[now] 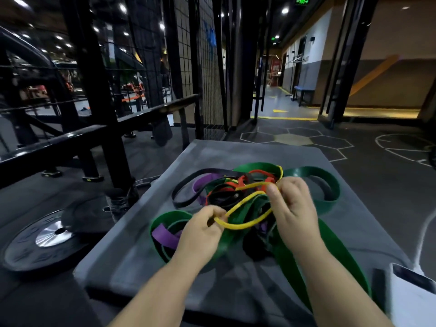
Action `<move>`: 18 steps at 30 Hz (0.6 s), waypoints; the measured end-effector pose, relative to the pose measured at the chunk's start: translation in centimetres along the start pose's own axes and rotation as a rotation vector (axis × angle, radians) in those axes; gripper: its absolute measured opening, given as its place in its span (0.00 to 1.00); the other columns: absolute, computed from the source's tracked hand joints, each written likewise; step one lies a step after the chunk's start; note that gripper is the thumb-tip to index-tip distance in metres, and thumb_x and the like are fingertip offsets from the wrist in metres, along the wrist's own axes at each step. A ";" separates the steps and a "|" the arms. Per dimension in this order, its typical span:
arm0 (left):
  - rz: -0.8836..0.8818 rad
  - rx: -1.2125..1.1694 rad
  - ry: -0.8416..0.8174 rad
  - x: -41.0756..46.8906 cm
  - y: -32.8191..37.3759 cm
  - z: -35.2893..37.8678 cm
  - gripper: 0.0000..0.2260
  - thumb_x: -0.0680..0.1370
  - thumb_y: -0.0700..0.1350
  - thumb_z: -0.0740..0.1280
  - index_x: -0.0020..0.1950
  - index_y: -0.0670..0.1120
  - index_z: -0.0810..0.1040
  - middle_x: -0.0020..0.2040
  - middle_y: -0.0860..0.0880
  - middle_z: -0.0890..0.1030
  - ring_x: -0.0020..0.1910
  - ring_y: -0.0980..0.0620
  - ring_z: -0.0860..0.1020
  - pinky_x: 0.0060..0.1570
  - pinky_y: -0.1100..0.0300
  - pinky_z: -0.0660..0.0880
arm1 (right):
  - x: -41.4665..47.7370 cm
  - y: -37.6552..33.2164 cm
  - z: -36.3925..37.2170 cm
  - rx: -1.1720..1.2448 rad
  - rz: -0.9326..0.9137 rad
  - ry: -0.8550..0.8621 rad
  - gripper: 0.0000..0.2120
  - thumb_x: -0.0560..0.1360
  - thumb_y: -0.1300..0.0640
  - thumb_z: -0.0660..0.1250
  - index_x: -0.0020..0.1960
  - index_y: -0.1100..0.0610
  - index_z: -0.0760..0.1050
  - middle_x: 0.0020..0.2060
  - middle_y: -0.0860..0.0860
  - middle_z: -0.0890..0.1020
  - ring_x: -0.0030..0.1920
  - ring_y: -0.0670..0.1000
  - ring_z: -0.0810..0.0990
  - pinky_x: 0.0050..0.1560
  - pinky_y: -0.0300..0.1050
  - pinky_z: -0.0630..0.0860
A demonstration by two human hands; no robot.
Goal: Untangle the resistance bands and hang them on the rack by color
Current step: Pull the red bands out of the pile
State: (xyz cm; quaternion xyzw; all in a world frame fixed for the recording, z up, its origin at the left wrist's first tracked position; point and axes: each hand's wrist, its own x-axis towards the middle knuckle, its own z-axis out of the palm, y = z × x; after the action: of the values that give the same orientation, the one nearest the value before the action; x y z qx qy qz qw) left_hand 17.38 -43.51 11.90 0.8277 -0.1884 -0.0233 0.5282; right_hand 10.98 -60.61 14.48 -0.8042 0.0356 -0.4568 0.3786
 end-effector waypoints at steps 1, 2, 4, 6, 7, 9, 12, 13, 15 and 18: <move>-0.090 -0.151 -0.043 -0.3 0.2 0.0 0.11 0.78 0.40 0.65 0.45 0.55 0.81 0.46 0.54 0.83 0.50 0.54 0.79 0.54 0.59 0.75 | -0.5 -0.4 0.3 0.000 -0.060 -0.040 0.18 0.77 0.44 0.60 0.35 0.55 0.70 0.40 0.46 0.72 0.44 0.39 0.72 0.45 0.28 0.65; -0.153 -0.294 -0.055 -0.5 0.4 -0.1 0.12 0.77 0.38 0.64 0.46 0.53 0.82 0.47 0.52 0.84 0.51 0.52 0.80 0.56 0.56 0.76 | -1.1 -0.7 0.7 -0.001 -0.110 -0.093 0.18 0.78 0.44 0.59 0.35 0.54 0.69 0.38 0.45 0.71 0.42 0.40 0.72 0.43 0.31 0.66; -0.249 -0.512 -0.053 -0.9 1.0 -0.5 0.08 0.77 0.38 0.66 0.47 0.48 0.84 0.45 0.49 0.85 0.48 0.50 0.82 0.50 0.58 0.78 | -2.4 -1.0 1.4 -0.006 -0.141 -0.220 0.18 0.78 0.42 0.57 0.36 0.51 0.68 0.36 0.44 0.70 0.39 0.43 0.71 0.40 0.40 0.68; -0.327 -0.683 -0.070 -1.0 1.6 -1.0 0.07 0.76 0.40 0.67 0.46 0.43 0.85 0.43 0.45 0.85 0.44 0.48 0.82 0.47 0.55 0.78 | -3.6 -1.0 2.0 -0.031 -0.113 -0.352 0.17 0.78 0.39 0.55 0.36 0.47 0.68 0.35 0.44 0.70 0.38 0.43 0.71 0.39 0.43 0.67; -0.359 -0.742 -0.090 -1.0 1.7 -1.2 0.07 0.75 0.39 0.67 0.46 0.41 0.85 0.43 0.43 0.85 0.41 0.47 0.82 0.48 0.52 0.78 | -4.2 -1.0 2.2 -0.042 -0.090 -0.424 0.17 0.78 0.38 0.54 0.37 0.46 0.68 0.35 0.43 0.71 0.38 0.42 0.71 0.39 0.41 0.67; -0.439 -0.813 -0.135 -1.1 1.6 -1.4 0.08 0.74 0.38 0.67 0.48 0.37 0.84 0.41 0.41 0.84 0.34 0.47 0.81 0.43 0.54 0.79 | -5.1 -0.9 2.5 -0.044 -0.054 -0.561 0.13 0.79 0.41 0.55 0.37 0.40 0.69 0.37 0.39 0.74 0.40 0.40 0.72 0.40 0.35 0.66; -0.557 -0.939 -0.230 -1.1 2.1 -1.8 0.14 0.79 0.40 0.59 0.56 0.34 0.79 0.43 0.38 0.83 0.28 0.48 0.79 0.28 0.60 0.78 | -5.9 -0.7 2.5 -0.071 -0.024 -0.690 0.16 0.79 0.40 0.54 0.41 0.48 0.73 0.38 0.43 0.78 0.41 0.43 0.75 0.43 0.44 0.72; -0.577 -0.956 -0.253 -1.0 2.1 -1.8 0.16 0.81 0.43 0.55 0.57 0.35 0.77 0.44 0.39 0.84 0.28 0.49 0.79 0.26 0.61 0.76 | -6.0 -0.8 2.4 -0.100 -0.022 -0.728 0.18 0.79 0.40 0.54 0.44 0.52 0.75 0.37 0.44 0.78 0.40 0.43 0.75 0.43 0.46 0.72; -0.569 -0.866 -0.270 -0.8 2.0 -1.7 0.16 0.82 0.50 0.57 0.54 0.40 0.76 0.41 0.44 0.84 0.28 0.52 0.80 0.26 0.63 0.74 | -6.1 -0.9 2.1 -0.140 -0.014 -0.796 0.17 0.81 0.42 0.57 0.41 0.52 0.74 0.32 0.41 0.74 0.35 0.42 0.72 0.38 0.42 0.68; -0.541 -0.729 -0.266 -0.7 1.9 -1.2 0.09 0.82 0.45 0.61 0.45 0.43 0.75 0.29 0.52 0.76 0.22 0.58 0.71 0.27 0.65 0.67 | -5.8 -1.6 1.1 -0.183 0.119 -0.802 0.28 0.76 0.32 0.56 0.31 0.54 0.69 0.25 0.45 0.72 0.28 0.42 0.69 0.35 0.43 0.66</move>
State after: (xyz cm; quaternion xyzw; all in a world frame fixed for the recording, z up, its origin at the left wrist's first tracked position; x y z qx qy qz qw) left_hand 16.44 -42.91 13.97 0.5973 -0.0113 -0.3306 0.7306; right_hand 8.00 -56.46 11.02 -0.9453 -0.0277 -0.0797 0.3151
